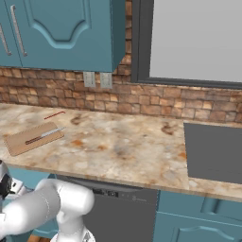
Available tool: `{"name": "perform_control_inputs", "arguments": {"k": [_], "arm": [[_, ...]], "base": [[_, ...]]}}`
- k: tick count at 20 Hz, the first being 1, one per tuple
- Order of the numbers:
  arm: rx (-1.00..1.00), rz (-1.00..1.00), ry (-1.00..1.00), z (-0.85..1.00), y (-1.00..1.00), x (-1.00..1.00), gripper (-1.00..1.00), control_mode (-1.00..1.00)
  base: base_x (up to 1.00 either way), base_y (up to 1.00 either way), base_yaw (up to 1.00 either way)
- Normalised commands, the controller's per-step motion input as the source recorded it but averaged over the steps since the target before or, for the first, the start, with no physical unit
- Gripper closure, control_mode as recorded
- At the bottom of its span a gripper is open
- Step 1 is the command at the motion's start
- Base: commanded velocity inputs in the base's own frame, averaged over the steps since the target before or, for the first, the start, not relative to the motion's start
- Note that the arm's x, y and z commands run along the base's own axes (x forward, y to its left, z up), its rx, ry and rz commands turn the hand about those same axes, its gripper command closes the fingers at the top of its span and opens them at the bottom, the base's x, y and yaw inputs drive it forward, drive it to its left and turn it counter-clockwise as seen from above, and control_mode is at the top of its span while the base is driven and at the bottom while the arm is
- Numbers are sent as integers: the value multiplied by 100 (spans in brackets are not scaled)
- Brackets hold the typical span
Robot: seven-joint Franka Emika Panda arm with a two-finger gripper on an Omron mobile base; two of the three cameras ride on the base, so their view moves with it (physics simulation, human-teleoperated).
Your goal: Open the drawer on the left and place the cutting tools on the cutting board.
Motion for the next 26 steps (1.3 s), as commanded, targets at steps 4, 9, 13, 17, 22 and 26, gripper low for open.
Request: {"name": "perform_control_inputs", "arguments": {"k": [4, 9, 13, 17, 22, 26], "arm": [[0, 0, 0, -28, 4, 16, -100, -100], [0, 0, 0, -28, 14, 21, -100, -100], [0, 0, 0, -17, 26, 18, -100, -100], [0, 0, 0, -22, 29, 10, -100, -100], [0, 0, 0, -29, 31, 4, -100, -100], [0, 0, 0, -50, 14, 0, -100, -100]], "base": [[0, 0, 0], [0, 0, 0], [0, 0, 0], [0, 0, 0], [0, 0, 0], [0, 0, 0]]}}
